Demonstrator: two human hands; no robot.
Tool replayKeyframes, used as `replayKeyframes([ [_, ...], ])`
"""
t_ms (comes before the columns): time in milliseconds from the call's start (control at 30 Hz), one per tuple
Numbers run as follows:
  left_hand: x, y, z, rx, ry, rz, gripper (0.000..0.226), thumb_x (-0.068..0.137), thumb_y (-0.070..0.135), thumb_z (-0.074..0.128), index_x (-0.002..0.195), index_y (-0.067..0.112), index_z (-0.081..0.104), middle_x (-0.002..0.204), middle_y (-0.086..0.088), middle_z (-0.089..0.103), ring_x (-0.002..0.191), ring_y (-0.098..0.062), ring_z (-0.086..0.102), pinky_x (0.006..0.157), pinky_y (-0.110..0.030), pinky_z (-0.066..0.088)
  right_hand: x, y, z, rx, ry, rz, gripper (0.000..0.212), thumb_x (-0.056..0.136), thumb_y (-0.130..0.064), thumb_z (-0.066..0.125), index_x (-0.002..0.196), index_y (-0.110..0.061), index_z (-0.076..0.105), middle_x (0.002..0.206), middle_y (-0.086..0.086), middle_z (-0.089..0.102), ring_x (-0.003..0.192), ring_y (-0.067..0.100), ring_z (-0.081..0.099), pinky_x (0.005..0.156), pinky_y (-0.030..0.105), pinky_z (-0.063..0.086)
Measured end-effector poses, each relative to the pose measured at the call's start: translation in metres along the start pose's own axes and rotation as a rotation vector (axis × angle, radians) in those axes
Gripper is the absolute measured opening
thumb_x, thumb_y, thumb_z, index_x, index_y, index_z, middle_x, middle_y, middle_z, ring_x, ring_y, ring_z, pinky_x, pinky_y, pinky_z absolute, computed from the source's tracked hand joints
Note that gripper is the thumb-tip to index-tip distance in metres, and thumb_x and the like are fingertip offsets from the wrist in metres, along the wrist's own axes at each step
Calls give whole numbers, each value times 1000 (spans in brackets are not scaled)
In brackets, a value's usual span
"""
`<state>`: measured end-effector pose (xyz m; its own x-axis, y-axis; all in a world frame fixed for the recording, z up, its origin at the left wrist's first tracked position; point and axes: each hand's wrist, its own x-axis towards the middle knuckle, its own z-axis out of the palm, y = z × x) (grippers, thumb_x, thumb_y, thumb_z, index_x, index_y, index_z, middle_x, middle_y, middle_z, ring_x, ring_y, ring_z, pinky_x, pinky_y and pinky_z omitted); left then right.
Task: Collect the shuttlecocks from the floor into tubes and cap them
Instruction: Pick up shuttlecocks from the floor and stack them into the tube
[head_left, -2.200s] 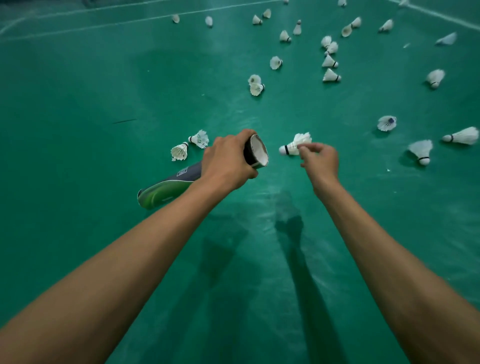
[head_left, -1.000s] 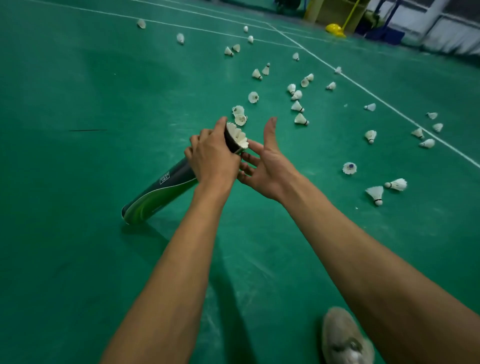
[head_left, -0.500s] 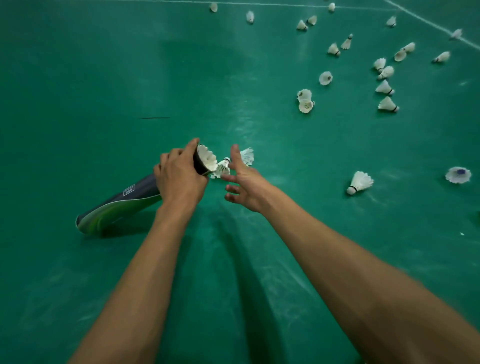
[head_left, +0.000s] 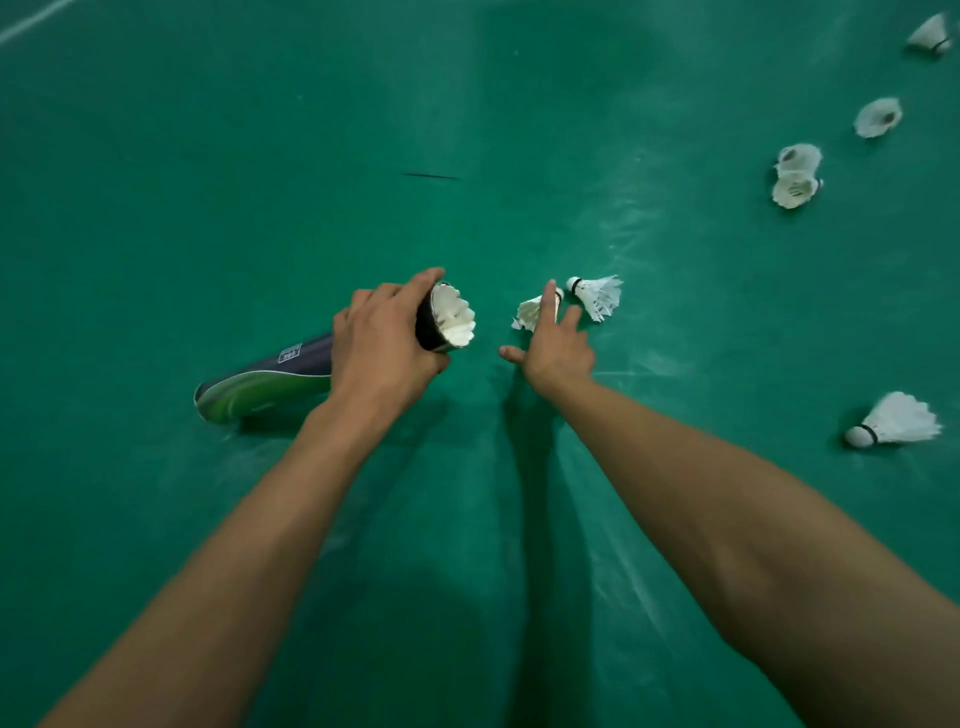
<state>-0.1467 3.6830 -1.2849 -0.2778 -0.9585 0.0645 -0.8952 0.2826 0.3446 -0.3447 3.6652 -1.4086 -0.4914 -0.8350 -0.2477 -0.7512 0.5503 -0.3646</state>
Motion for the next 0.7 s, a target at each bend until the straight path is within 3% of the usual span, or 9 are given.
replayKeyframes([
  [167,-14,0,9,79,-89,20,92,74,31,88,154,39,42,135,-3,61,125,-31,48,102,-42,35,14,5,1,-29,28,40,124,79,-64,73,161,-23,-10,159,18,21,114,39,60,84,42,48],
  [300,-14,1,2,51,-90,17,92,74,31,89,154,37,43,134,-3,61,126,-31,47,103,-42,35,23,9,-1,27,4,76,138,67,-82,69,160,-21,-12,158,18,23,116,39,60,78,40,47],
  [433,-9,1,-8,19,-63,11,92,73,32,90,153,37,44,134,-3,61,125,-32,48,103,-41,35,24,11,5,95,-23,113,140,65,-96,50,160,-15,-14,165,19,14,130,41,52,92,44,47],
  [533,-6,-1,-13,5,-28,-3,93,70,34,90,152,38,45,131,-3,63,123,-33,51,103,-42,36,24,8,10,111,42,94,139,67,-98,44,160,-11,-13,162,20,21,123,43,55,93,45,47],
  [633,-5,-3,-16,-2,-12,-9,93,69,35,91,151,38,46,130,-3,64,122,-34,52,103,-42,38,25,2,14,100,222,62,126,75,-90,49,160,-8,6,149,17,37,104,37,63,77,43,50],
  [700,-5,-2,-17,-1,-12,-7,93,69,35,91,151,38,46,130,-3,64,122,-34,52,103,-42,39,27,-2,14,47,328,-1,92,89,-76,49,146,-4,37,134,15,51,97,34,66,71,41,48],
])
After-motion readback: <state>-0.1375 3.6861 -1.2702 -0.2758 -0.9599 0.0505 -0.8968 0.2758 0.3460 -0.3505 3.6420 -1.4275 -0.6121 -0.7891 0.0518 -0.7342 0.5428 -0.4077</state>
